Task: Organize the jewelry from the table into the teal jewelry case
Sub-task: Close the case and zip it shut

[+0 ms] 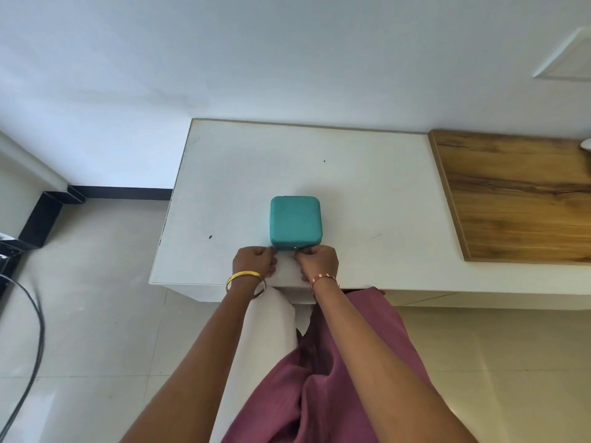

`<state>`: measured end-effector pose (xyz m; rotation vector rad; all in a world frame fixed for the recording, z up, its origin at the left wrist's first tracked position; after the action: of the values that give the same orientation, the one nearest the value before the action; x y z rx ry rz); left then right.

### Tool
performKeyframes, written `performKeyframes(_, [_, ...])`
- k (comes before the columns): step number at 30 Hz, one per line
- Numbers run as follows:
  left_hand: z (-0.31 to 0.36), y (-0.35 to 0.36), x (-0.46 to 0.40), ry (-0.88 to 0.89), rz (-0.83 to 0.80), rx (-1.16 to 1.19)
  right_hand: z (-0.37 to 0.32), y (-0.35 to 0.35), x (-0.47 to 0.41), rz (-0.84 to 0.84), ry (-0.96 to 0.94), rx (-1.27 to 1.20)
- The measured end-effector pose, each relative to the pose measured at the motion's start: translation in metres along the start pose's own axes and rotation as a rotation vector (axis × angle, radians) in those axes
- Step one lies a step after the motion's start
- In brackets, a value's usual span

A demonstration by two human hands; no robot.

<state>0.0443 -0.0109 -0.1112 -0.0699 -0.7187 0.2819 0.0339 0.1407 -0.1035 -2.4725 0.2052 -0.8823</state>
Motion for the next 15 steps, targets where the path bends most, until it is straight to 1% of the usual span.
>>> performKeyframes(3, [0.011, -0.011, -0.003, 0.083, 0.102, -0.002, 0.002, 0.001, 0.004, 0.031, 0.019, -0.045])
performKeyframes(5, [0.02, -0.013, -0.005, 0.145, 0.137, -0.015, 0.004, 0.003, 0.007, 0.035, 0.044, -0.086])
performKeyframes(7, [0.029, -0.008, -0.005, 0.179, 0.118, -0.058, 0.002, 0.003, 0.008, 0.069, 0.044, -0.096])
performKeyframes(11, [0.04, 0.005, -0.006, 0.219, 0.037, -0.142, 0.005, -0.003, 0.012, 0.222, 0.027, -0.056])
performKeyframes(15, [0.042, 0.008, -0.001, 0.25, 0.05, -0.186, 0.003, -0.001, 0.012, 0.268, -0.005, -0.037])
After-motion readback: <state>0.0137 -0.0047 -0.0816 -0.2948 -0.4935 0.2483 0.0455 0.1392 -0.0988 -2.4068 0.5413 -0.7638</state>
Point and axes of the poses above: each hand's wrist, its own x-axis away from the middle knuckle, its own y-axis out of the palm, z = x × y, the point moved 7 cm from there along -x, towards the middle knuckle, and after that the axes turned 7 degrees about x, right-handed, at the moved point
